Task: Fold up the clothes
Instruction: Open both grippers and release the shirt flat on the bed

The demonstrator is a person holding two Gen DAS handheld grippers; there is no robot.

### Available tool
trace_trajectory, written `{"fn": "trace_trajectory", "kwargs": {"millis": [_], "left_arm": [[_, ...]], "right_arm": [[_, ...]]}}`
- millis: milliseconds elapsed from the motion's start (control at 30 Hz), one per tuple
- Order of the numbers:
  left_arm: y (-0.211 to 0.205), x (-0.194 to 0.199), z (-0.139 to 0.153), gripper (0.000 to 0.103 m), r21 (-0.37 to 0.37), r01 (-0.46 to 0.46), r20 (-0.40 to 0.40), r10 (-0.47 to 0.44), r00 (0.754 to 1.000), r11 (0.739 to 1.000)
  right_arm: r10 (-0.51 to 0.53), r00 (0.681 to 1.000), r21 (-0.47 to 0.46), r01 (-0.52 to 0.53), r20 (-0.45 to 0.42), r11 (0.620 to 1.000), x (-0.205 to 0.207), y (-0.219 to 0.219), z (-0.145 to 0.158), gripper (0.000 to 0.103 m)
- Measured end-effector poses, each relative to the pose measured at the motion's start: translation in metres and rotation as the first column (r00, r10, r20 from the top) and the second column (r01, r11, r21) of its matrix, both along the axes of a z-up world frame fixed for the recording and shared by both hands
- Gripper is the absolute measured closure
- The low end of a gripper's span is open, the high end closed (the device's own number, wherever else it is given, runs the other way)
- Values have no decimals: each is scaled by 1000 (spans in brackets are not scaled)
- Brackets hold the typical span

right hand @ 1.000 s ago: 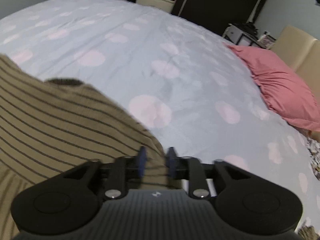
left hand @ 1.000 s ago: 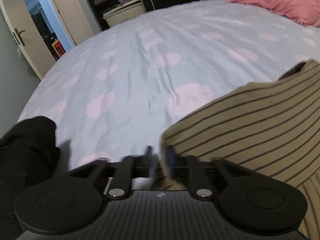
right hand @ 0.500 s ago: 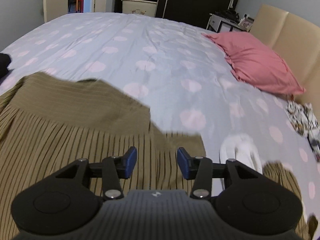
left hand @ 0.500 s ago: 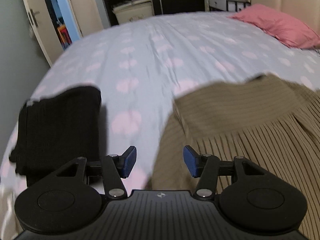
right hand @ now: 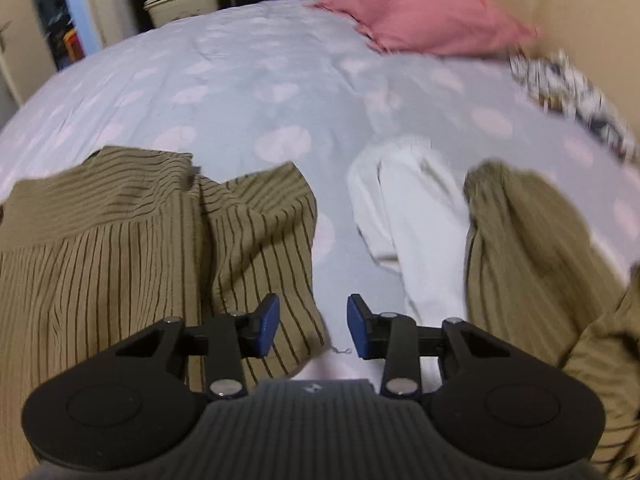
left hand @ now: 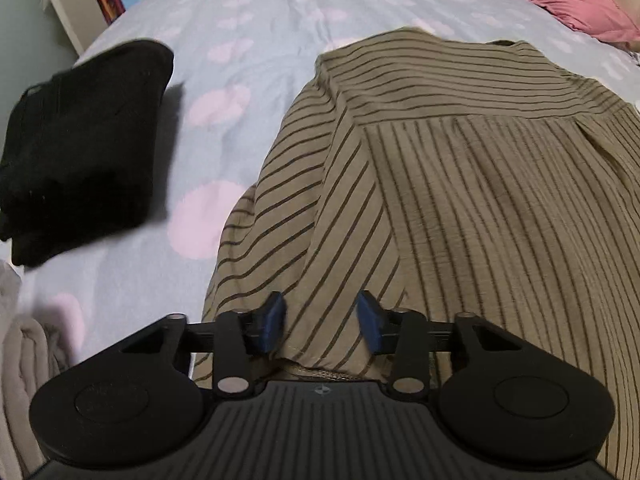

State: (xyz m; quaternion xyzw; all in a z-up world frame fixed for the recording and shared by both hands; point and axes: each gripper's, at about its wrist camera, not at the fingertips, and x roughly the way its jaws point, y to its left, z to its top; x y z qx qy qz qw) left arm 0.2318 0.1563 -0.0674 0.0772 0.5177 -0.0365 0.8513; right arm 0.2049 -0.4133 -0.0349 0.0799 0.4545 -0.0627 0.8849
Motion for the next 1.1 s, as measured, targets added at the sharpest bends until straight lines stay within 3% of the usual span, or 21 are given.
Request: {"fn": "trace_trajectory", "kwargs": {"millis": [300,333,367,400,533,667,800,900,1100], "left_arm": [[0,7,-10,74,3,-17,-15,17,1000,1000],[-1,7,-11,74,4,-16,-16,16,1000,1000],[-2,7,-11,74,6,-15,-18,15,1000,1000],[-2,8,-12,74,6,-14,-18,14,1000,1000],[-1,10,-13,75,3,-11,-24,11,1000,1000],[-2,11,-13,82,8,-6,-27,6,1000,1000],[-2,10,-13,86,14,-4,-27,4,1000,1000],[1,11,-13,88,13,-11,-31,12,999,1000],[0,12,-13,88,21,-20,-33,21,999,1000]], "right_arm": [[-90,991,163,105,-99,981,22,-11,-51,62],[-101,989,180,119,-109,976,24,-11,-54,69],[-112,987,195,134,-120,972,25,-11,-57,89],[-112,986,202,135,-123,970,26,-10,-57,97],[-122,987,130,135,-106,982,25,-10,-47,99],[-205,973,70,213,-105,975,17,-32,-37,99],[-258,959,-47,254,-117,966,10,-50,-38,100],[-237,963,24,242,-131,970,6,-62,-44,98],[-171,980,62,178,-103,982,-2,-66,-24,78]]}}
